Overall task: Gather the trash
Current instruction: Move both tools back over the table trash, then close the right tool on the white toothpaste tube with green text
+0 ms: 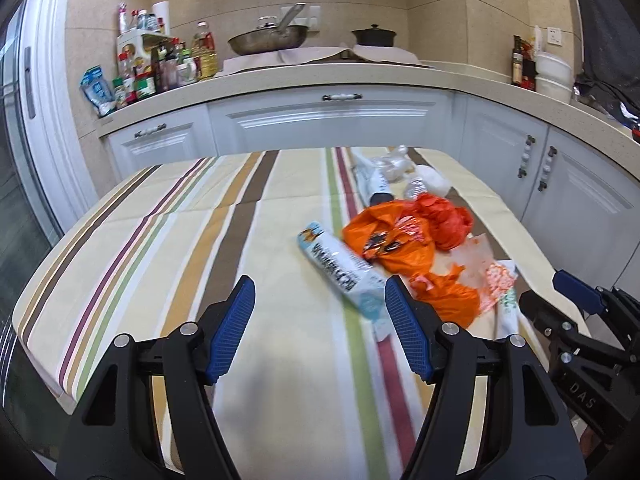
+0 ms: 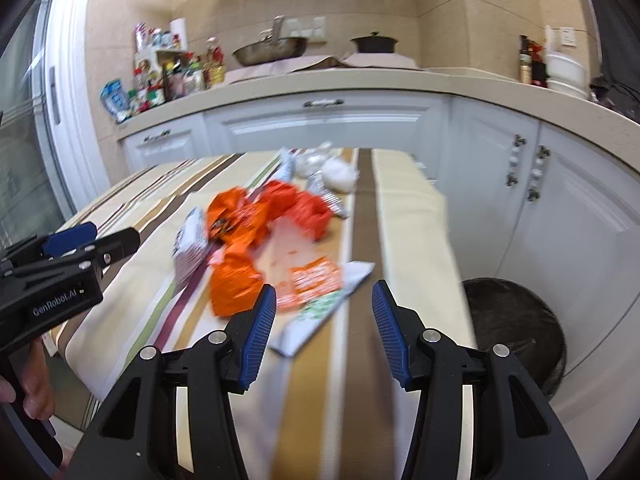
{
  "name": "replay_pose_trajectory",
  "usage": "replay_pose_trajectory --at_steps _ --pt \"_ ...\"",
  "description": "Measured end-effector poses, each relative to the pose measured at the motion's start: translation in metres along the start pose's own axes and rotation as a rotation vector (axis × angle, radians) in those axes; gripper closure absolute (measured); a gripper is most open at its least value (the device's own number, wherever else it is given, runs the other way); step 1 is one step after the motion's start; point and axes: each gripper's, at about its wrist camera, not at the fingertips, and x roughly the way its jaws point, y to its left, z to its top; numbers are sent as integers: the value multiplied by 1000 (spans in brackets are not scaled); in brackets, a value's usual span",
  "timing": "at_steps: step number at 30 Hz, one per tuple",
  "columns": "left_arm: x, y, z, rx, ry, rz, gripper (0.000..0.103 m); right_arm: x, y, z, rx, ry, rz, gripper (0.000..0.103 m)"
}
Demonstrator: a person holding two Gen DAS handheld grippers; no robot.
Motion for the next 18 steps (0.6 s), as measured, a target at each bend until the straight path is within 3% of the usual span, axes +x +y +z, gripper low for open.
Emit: replay_pose_trajectory --at_steps 8,12,18 --pt "1 10 -9 -25 13 -19 37 21 6 -16 -26 79 -47 53" --pt "3 5 -11 -22 20 -37 37 18 -8 -17 8 71 -87 53" --pt "4 -10 -15 -1 37 -67 37 14 -11 -15 8 46 -73 54"
